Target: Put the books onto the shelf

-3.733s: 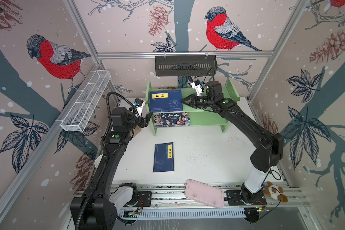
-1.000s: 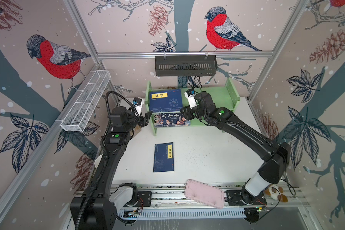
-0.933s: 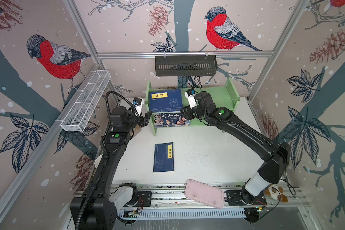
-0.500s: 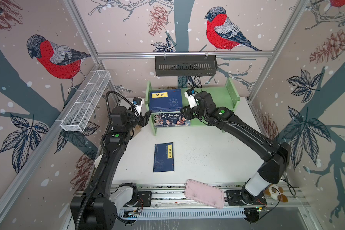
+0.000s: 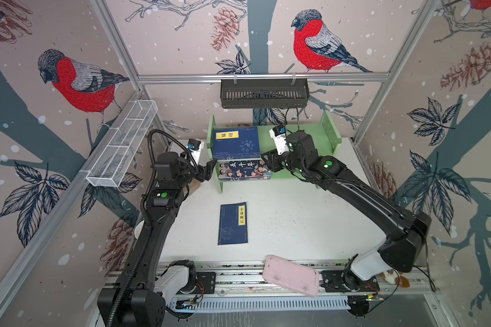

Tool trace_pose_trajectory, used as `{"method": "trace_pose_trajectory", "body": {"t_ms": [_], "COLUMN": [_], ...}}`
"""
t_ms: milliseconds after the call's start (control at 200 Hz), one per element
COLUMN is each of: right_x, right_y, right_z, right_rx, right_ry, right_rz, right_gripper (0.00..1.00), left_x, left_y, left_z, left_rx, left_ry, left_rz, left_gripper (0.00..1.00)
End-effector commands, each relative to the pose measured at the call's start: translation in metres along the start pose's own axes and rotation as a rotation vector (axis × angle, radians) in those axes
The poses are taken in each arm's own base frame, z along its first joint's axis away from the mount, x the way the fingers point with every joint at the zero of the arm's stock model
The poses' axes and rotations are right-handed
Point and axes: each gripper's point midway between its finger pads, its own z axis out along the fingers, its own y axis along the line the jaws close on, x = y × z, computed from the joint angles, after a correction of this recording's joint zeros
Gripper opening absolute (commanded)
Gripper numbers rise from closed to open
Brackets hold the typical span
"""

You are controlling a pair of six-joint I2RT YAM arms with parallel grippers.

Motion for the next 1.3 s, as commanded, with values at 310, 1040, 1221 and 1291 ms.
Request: {"method": "trace_pose_trajectory", "body": {"t_ms": [310,1040,1221,1291], "right_x": [0.040,0.214,0.248,0.260], "right_y": [0.016,0.052,0.048,0.046], "right_z": [-0.086,-0.018,0.010,0.019], "right_rx": [-0.183,-0.342,-0.279,-0.264], "right_ry": [-0.196,0.200,0.329,0.364], "right_rz": [0.135,0.403,0.449,0.471], "right_gripper": [0.51,0.52,0.52,0.51], "left_x": [0.039,0.217,0.245,0.256], "left_y": [-0.045,-0.064,-0.068,-0.072], "left_z": [-0.043,-0.019,-0.009,-0.006], "left_rx": [0.116,0.045,0.049,0.065], "left_ry": [0.169,0.455,0.532,0.579], "left_rz": [-0.347,-0.959,-0.992,-1.015], "left_gripper": [0.85,0.88,0.87,0.86]}}
